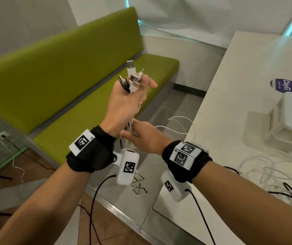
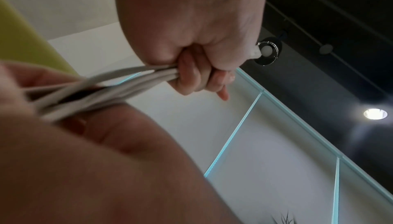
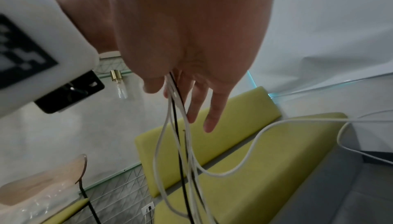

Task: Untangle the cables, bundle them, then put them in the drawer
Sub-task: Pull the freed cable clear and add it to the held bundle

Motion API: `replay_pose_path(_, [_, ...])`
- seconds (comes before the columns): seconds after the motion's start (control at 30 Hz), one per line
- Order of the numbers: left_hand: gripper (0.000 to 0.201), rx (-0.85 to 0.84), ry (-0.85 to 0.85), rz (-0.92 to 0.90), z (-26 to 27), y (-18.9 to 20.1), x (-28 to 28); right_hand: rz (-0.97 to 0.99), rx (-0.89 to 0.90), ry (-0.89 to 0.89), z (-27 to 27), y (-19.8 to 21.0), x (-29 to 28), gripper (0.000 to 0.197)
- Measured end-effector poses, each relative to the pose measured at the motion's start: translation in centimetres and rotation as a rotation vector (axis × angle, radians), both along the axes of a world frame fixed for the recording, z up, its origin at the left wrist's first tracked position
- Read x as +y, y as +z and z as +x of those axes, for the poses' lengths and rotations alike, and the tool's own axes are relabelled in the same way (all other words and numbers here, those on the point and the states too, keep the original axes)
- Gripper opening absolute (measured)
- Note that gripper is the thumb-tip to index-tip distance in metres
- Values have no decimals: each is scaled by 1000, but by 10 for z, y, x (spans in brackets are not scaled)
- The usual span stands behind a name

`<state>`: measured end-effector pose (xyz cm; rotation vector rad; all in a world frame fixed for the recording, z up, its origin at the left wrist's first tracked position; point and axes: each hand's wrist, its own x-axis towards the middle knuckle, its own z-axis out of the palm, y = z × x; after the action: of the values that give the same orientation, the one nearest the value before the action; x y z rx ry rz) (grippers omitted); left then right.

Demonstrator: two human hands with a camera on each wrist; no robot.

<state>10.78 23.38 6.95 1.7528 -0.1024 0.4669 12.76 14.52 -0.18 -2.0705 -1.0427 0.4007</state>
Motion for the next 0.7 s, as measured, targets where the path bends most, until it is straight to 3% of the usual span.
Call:
replay_pose_path(0.07, [27,-43,-2,-46,-1,6,1,52,-45,-24,3,5,2,12])
replay_pose_path(0.17, [27,-87,-33,-6,-2,10,4,168,-99,-124,4,3,6,12])
replay_pose_path(0.23, [29,-45,-45,77,-1,5,8,73,35,-66,7,1,10,19])
replay_pose_path(0.3, [31,72,-37,154,-1,-6,13,-149,187,89,11,-3,10,27])
replay_pose_path(0.37, [33,152,-38,145,-1,-19,18,-322,143,129,16,-8,3,29])
replay_pose_path(0.47, [36,156,-90,132,-1,-33,11,-368,41,17,20,-16,-15,25])
replay_pose_path(0.7, [47,233,-254,230,8,-59,-41,-420,112,-26,23,-11,-93,21])
